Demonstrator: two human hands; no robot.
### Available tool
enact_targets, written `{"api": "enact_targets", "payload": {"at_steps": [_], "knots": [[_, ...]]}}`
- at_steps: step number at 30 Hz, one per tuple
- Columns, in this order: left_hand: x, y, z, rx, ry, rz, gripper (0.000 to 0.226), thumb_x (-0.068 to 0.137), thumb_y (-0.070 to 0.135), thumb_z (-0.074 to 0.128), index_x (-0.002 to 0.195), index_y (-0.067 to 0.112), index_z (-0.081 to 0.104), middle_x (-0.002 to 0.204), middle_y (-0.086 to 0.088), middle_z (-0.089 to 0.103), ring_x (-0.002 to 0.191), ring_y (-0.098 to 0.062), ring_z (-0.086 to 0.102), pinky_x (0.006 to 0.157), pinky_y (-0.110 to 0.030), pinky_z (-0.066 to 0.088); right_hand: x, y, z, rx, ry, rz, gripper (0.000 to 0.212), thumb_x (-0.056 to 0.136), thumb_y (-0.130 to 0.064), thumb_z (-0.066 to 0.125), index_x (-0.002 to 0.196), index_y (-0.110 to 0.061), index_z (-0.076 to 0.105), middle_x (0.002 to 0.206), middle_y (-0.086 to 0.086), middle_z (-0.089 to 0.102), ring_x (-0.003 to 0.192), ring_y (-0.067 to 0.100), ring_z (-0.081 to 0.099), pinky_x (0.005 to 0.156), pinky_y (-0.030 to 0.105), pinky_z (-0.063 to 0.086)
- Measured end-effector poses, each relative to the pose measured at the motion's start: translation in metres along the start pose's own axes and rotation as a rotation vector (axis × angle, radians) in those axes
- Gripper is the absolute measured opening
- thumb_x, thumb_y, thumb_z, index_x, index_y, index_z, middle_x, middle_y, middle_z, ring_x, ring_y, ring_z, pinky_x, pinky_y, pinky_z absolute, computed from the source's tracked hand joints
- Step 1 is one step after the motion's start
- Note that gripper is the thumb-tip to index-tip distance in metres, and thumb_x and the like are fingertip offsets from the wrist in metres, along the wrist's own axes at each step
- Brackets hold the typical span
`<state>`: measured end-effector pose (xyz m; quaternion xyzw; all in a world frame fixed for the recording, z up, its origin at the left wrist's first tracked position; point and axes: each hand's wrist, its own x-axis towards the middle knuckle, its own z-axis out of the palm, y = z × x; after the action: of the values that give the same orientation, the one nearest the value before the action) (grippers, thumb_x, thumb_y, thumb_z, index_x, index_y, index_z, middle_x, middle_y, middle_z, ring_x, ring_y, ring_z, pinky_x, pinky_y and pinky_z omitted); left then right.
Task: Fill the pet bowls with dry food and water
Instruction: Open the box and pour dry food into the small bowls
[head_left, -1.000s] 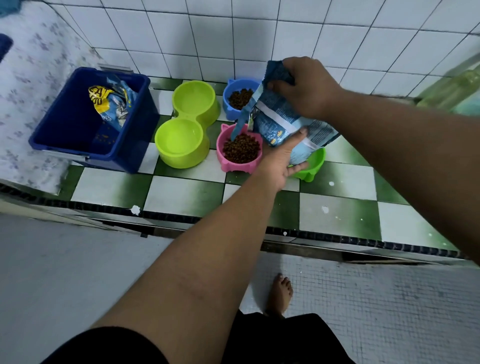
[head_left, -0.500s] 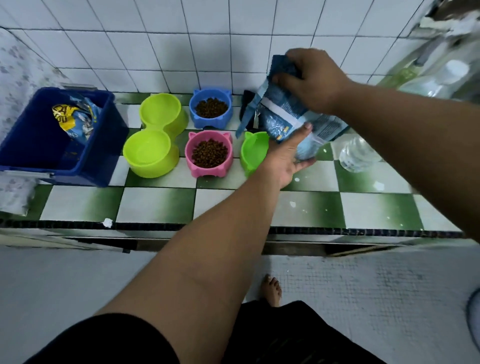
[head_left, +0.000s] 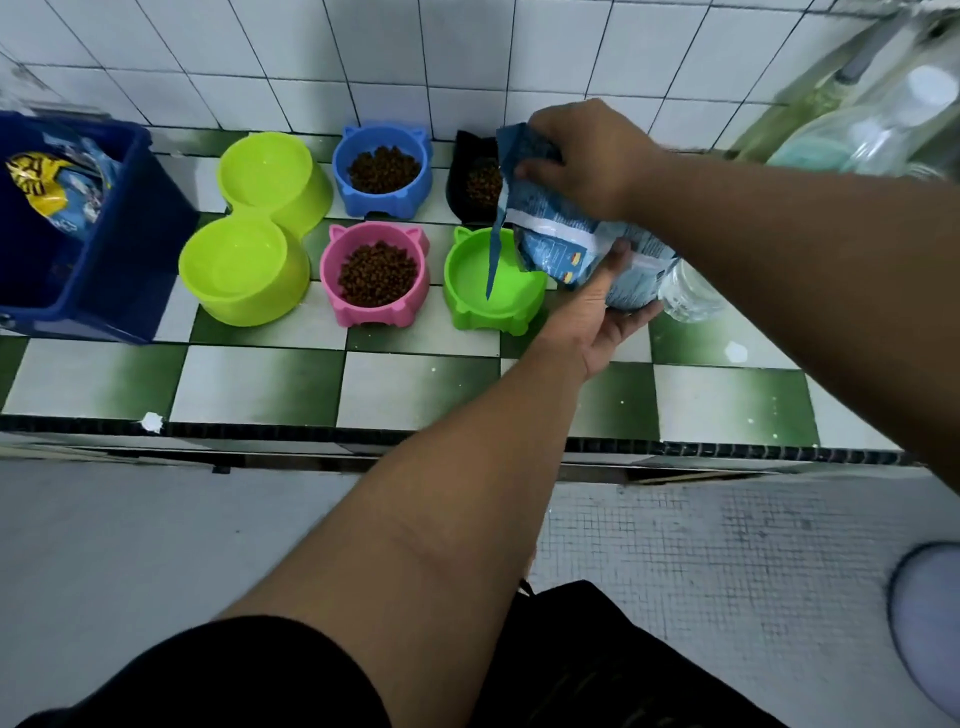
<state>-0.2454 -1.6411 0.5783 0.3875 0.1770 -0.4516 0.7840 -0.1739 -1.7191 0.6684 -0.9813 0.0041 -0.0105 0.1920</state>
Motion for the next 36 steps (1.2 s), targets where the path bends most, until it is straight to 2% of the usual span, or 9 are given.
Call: {"api": "enact_targets", "payload": {"at_steps": [5, 8, 11, 14, 18, 24, 27, 30, 36], "knots": [[0.014, -0.008, -0.002, -0.033, 0.037, -0.012, 0.064, 0.091, 0.028, 0.075, 0.144, 0.003, 0.049, 0.119, -0.017, 0.062, 0.111, -0.036, 0.063, 0.069, -0.049, 0.065, 0.013, 0.003, 0.009, -0.082, -0.072, -0.014, 0.024, 0.094, -0.039, 0.060, 0.086, -0.020, 0.047, 0.087, 0.005, 0.051, 0.084, 0.024, 0.050, 0.071, 0.031, 0.034], [0.016, -0.008, -0.004, -0.033, 0.048, -0.006, 0.066, 0.091, 0.028, 0.076, 0.145, 0.002, 0.049, 0.119, -0.018, 0.063, 0.103, -0.034, 0.066, 0.064, -0.045, 0.065, 0.013, 0.006, 0.012, -0.079, -0.077, -0.022, 0.022, 0.095, -0.038, 0.060, 0.088, -0.021, 0.049, 0.087, 0.005, 0.050, 0.085, 0.024, 0.050, 0.071, 0.031, 0.033], [0.015, -0.007, -0.006, -0.026, 0.038, -0.007, 0.065, 0.092, 0.028, 0.075, 0.145, 0.000, 0.049, 0.117, -0.019, 0.064, 0.102, -0.034, 0.067, 0.066, -0.047, 0.065, 0.012, 0.006, 0.013, -0.064, -0.066, -0.008, 0.023, 0.096, -0.037, 0.060, 0.102, -0.015, 0.060, 0.091, 0.004, 0.051, 0.087, 0.022, 0.050, 0.073, 0.029, 0.033], [0.013, -0.007, -0.008, -0.021, 0.038, -0.026, 0.061, 0.094, 0.027, 0.073, 0.143, -0.001, 0.049, 0.113, -0.019, 0.064, 0.101, -0.033, 0.066, 0.069, -0.049, 0.065, 0.010, 0.006, 0.014, -0.047, -0.069, 0.012, 0.026, 0.097, -0.037, 0.060, 0.108, -0.014, 0.062, 0.094, 0.004, 0.054, 0.087, 0.023, 0.053, 0.074, 0.030, 0.035], [0.016, -0.007, -0.009, -0.026, 0.027, -0.019, 0.061, 0.094, 0.029, 0.073, 0.143, 0.002, 0.050, 0.122, -0.020, 0.062, 0.111, -0.036, 0.065, 0.074, -0.051, 0.064, 0.013, 0.005, 0.016, -0.031, -0.073, 0.014, 0.022, 0.097, -0.037, 0.060, 0.102, -0.016, 0.060, 0.093, 0.005, 0.056, 0.084, 0.024, 0.054, 0.073, 0.030, 0.036], [0.020, -0.003, -0.013, -0.028, 0.028, -0.011, 0.060, 0.092, 0.030, 0.075, 0.141, 0.004, 0.053, 0.129, -0.020, 0.062, 0.126, -0.038, 0.060, 0.081, -0.053, 0.063, 0.017, 0.001, 0.015, -0.020, -0.072, 0.019, 0.026, 0.096, -0.038, 0.060, 0.105, -0.013, 0.062, 0.095, 0.006, 0.058, 0.084, 0.026, 0.056, 0.072, 0.031, 0.038], [0.021, -0.002, -0.013, -0.030, 0.016, -0.015, 0.053, 0.092, 0.029, 0.075, 0.135, 0.005, 0.056, 0.125, -0.020, 0.063, 0.120, -0.037, 0.063, 0.081, -0.054, 0.062, 0.015, 0.000, 0.012, -0.004, -0.076, 0.014, 0.022, 0.097, -0.035, 0.060, 0.107, -0.015, 0.063, 0.094, 0.003, 0.055, 0.084, 0.023, 0.054, 0.073, 0.029, 0.036], [0.020, -0.002, -0.013, -0.022, 0.010, -0.013, 0.058, 0.092, 0.029, 0.076, 0.138, 0.004, 0.054, 0.120, -0.019, 0.064, 0.109, -0.035, 0.066, 0.080, -0.054, 0.063, 0.013, 0.000, 0.009, 0.003, -0.064, 0.002, 0.022, 0.098, -0.034, 0.059, 0.110, -0.015, 0.064, 0.095, 0.000, 0.053, 0.085, 0.020, 0.052, 0.074, 0.028, 0.034], [0.020, -0.003, -0.009, -0.018, 0.022, -0.006, 0.061, 0.092, 0.030, 0.075, 0.142, 0.002, 0.051, 0.117, -0.019, 0.064, 0.105, -0.034, 0.066, 0.073, -0.050, 0.065, 0.013, 0.001, 0.009, -0.008, -0.054, 0.003, 0.026, 0.098, -0.035, 0.058, 0.113, -0.014, 0.063, 0.096, 0.001, 0.052, 0.087, 0.020, 0.050, 0.075, 0.029, 0.033]]}}
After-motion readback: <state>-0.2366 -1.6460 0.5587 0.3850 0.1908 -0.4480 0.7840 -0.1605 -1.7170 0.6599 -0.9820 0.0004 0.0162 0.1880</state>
